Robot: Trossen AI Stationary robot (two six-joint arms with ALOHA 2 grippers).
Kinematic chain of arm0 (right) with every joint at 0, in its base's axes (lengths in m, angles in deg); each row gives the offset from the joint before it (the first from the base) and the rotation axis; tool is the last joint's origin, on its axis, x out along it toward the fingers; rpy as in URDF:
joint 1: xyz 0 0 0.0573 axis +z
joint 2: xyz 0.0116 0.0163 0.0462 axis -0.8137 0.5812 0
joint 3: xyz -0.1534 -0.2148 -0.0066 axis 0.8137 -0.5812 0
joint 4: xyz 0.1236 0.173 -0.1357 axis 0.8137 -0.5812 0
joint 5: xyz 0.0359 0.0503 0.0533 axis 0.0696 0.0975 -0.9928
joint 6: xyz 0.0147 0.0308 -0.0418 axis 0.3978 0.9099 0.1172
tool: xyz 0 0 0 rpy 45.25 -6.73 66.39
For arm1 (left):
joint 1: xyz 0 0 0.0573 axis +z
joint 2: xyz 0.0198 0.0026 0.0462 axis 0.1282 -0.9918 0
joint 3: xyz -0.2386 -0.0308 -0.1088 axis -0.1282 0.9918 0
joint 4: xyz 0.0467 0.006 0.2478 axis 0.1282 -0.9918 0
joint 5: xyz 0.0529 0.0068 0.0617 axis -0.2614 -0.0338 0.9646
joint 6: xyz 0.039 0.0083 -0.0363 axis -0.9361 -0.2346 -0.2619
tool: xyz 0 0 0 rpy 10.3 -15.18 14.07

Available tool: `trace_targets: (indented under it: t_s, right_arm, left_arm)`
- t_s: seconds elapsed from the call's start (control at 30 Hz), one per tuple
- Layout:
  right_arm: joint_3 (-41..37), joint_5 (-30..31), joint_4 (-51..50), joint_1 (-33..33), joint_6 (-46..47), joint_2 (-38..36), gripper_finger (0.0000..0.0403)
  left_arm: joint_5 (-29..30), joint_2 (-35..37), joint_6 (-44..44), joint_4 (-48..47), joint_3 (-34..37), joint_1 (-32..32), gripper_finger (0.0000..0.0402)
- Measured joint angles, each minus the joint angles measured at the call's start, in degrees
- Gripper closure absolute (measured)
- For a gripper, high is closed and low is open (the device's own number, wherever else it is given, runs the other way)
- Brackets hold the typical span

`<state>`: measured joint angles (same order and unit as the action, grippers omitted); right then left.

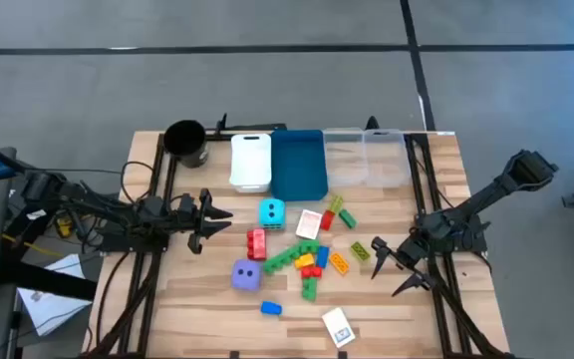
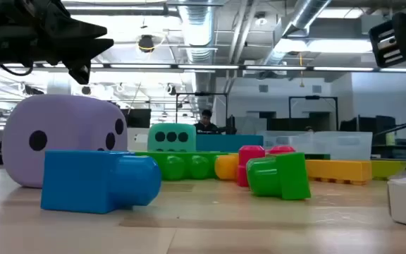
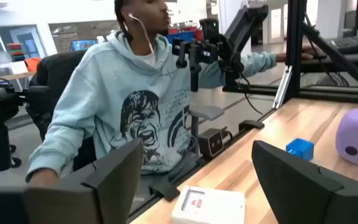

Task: Pick & Place Toys

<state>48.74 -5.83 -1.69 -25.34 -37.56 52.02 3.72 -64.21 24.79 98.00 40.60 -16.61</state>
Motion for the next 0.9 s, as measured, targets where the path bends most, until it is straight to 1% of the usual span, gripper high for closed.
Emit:
trace_targets:
  t_s: [0.23,0.9]
  right_arm:
    - [0.0,0.0,-1.8,0.0,0.0,0.0,0.0108]
    - [0.0,0.0,-1.8,0.0,0.0,0.0,0.0108]
  left_arm:
    - [0.0,0.0,0.0,0.0,0.0,0.0,0.0293]
    - [0.0,0.0,0.0,0.0,0.0,0.0,0.0293]
